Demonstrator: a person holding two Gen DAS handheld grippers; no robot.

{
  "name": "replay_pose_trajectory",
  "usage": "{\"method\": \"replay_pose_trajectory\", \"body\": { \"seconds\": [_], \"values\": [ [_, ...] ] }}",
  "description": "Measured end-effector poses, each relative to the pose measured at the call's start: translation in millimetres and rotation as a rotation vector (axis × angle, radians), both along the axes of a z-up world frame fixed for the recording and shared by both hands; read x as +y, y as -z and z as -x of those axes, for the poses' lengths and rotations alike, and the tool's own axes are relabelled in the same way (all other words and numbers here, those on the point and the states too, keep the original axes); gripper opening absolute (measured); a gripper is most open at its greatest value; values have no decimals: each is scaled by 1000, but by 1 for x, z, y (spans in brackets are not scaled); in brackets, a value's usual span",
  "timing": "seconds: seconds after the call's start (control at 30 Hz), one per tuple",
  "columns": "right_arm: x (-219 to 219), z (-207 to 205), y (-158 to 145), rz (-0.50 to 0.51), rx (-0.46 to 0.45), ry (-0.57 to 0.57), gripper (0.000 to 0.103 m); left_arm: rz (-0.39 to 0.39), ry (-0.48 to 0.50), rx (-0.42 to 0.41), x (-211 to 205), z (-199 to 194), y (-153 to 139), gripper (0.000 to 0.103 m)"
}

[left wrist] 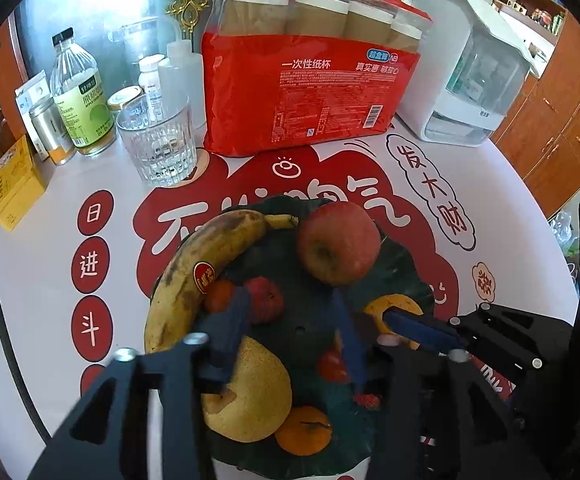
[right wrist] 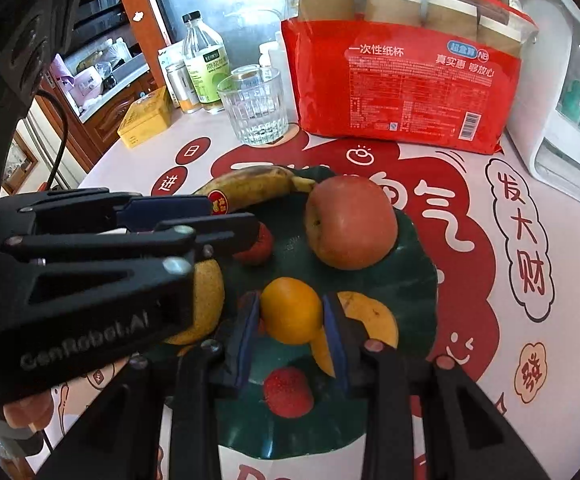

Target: Organize fruits

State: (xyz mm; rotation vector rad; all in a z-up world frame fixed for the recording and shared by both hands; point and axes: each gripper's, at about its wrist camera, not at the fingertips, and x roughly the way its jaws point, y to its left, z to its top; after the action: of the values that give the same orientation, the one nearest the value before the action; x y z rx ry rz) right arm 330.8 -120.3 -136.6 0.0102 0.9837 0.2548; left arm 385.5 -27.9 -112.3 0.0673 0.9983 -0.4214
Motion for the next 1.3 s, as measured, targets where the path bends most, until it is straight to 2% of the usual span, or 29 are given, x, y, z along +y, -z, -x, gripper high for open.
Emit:
{"method": "replay_pose_trajectory", "body": {
  "seconds": [0.03,0.17,0.37,0.77,1.0,1.3],
  "values": [
    [0,1,-1,-8,0,-3,34,-4,-4,-5,0,1,-1,65],
    [0,3,-1,-7,-4,-10,42,-19,-11,-21,2,6,-4,78],
    [-1,9,-2,-11,-2,-12,42,-42,-32,-18,4,12,-6,86],
    [-9,37,-10,-31,10,17,42,-56,-89,-40,16,53,-25,91],
    [-21,73,-14,-44,44,47,42,-46,-151,-64,24,108,-40,93],
    [-38,145,-31,-29,55,84,46,-52,-230,-50,32,193,-50,94]
  ]
}}
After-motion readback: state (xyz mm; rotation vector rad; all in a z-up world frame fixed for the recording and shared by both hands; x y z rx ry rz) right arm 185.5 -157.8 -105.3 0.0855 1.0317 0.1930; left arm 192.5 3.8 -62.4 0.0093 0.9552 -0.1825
